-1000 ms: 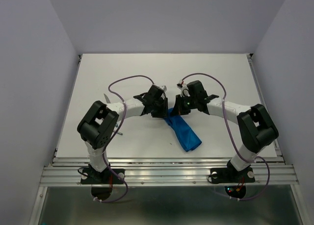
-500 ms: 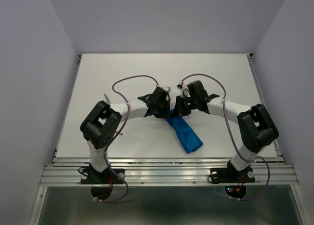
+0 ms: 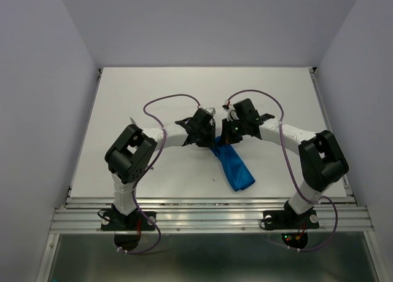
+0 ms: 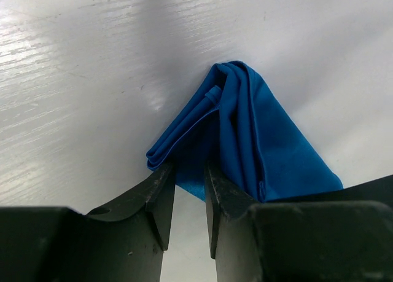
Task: Fold the napkin into a case and place the utensils inside
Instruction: Grasp the top corner of the smaller rectangle folded napkin from the folded napkin.
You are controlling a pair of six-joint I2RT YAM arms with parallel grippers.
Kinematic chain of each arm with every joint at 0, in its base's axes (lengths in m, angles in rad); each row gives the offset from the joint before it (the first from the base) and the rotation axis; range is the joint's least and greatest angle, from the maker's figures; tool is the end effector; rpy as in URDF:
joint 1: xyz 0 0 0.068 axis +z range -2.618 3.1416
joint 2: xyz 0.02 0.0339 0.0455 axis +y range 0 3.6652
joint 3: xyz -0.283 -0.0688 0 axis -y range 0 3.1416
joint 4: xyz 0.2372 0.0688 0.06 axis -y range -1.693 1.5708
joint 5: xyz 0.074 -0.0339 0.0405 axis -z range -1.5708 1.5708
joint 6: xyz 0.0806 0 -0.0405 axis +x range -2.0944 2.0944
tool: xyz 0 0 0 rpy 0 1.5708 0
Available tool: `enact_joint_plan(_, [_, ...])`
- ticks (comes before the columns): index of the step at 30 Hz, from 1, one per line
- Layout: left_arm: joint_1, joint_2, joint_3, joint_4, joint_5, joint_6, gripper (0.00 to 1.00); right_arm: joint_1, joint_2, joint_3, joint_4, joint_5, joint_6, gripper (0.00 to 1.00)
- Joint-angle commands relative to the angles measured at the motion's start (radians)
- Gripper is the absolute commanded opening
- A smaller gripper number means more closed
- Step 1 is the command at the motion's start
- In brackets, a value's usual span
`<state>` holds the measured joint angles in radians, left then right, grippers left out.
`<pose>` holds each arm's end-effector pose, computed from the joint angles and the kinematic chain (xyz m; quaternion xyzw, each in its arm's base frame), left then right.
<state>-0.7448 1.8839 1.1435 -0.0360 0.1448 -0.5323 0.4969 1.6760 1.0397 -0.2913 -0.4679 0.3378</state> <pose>0.3101 -0.3017 0.1593 0.1254 0.9116 -0.2835 0.2700 0.3024 0.2053 0.1855 -0.1464 0.9141 0.3257 0.1919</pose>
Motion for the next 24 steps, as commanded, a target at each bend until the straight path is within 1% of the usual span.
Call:
enact_joint_plan(1, [-0.005, 0.038, 0.005, -0.027, 0.004, 0.0, 0.37, -0.004, -0.039, 0.095, -0.146, 0.152, -0.094, 0.01])
enact_joint_plan(6, [-0.005, 0.04, -0.001, -0.025, 0.015, 0.003, 0.36, -0.004, -0.041, 0.152, -0.216, 0.219, -0.135, 0.01])
enact_joint_plan(12, [-0.007, 0.037, -0.004, -0.024, 0.03, 0.011, 0.37, -0.004, -0.032, 0.195, -0.284, 0.221, -0.212, 0.01])
enact_joint_plan(21, [-0.005, 0.027, 0.007, -0.036, 0.048, 0.031, 0.36, 0.008, -0.029, 0.157, -0.292, 0.204, -0.249, 0.01])
enact_joint_plan(24, [-0.005, 0.024, 0.009, -0.039, 0.049, 0.034, 0.36, 0.02, -0.016, 0.138, -0.286, 0.23, -0.252, 0.01])
